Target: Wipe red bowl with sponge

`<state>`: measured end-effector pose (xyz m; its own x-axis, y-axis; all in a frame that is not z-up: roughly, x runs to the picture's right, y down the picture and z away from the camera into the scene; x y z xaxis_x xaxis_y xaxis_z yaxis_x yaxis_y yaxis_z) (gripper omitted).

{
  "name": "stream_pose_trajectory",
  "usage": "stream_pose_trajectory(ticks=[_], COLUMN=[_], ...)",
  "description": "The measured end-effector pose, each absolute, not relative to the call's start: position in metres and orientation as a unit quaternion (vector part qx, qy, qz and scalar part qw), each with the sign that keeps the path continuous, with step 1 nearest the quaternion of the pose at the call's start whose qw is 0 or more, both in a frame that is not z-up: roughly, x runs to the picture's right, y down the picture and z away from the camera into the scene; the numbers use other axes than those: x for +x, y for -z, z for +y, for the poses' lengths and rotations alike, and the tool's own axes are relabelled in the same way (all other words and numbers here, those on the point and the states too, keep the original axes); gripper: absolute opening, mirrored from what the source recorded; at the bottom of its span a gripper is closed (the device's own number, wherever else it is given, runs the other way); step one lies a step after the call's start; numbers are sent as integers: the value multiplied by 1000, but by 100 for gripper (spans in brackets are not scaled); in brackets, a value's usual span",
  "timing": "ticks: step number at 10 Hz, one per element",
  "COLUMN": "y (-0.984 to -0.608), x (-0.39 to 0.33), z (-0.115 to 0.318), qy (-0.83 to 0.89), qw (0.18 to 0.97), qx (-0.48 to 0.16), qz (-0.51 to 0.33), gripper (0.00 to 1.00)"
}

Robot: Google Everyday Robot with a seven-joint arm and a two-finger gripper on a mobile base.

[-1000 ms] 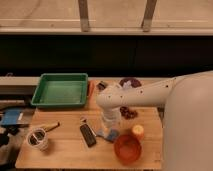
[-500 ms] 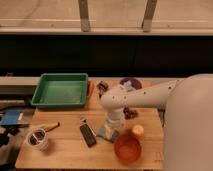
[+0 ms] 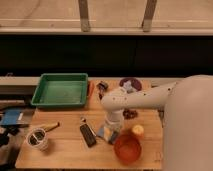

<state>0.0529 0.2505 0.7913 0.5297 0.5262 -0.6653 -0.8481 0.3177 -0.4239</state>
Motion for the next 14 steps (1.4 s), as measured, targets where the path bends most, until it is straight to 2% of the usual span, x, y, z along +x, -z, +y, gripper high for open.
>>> stream_pose_trajectory(ticks=[3, 5, 6, 8, 9, 10, 14], y=[-793, -791, -791, -788, -787, -785, -776], x=[41, 34, 34, 33, 34, 36, 57], z=[254, 254, 254, 249, 247, 242, 202], qy=[-433, -433, -433, -436, -438, -446, -496], qw=[788, 792, 793, 796, 796, 796, 783], qx=[-392, -388, -387, -379, -375, -368, -327], qz=[194, 188, 187, 183, 182, 180, 185], gripper=[61, 41, 36, 9, 3, 0, 0])
